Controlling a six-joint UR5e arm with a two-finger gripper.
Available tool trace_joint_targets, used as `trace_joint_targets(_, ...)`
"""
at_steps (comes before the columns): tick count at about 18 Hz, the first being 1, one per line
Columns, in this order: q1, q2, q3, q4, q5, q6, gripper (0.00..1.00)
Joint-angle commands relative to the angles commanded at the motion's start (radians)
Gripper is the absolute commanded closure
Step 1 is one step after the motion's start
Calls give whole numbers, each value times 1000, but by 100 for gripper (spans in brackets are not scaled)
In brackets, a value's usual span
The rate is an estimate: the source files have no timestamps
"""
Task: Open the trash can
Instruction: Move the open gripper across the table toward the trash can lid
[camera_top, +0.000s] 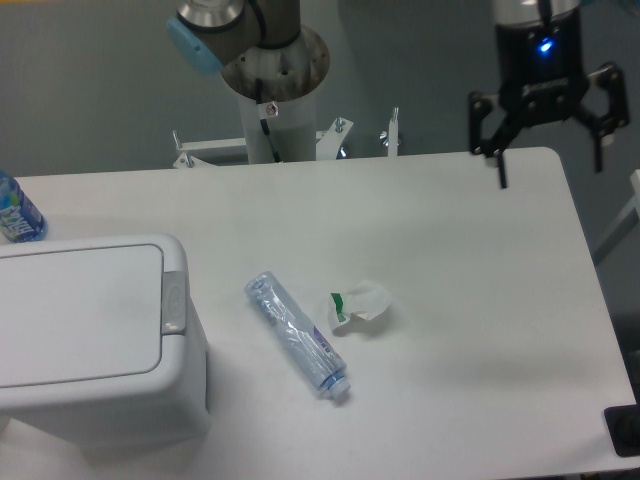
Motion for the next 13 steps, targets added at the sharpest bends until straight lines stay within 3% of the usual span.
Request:
trace_joint_targets(5, -135, -37, 9, 2, -2, -235, 0)
trace_joint_targets(13, -296, -87, 11, 2, -8, -341, 0)
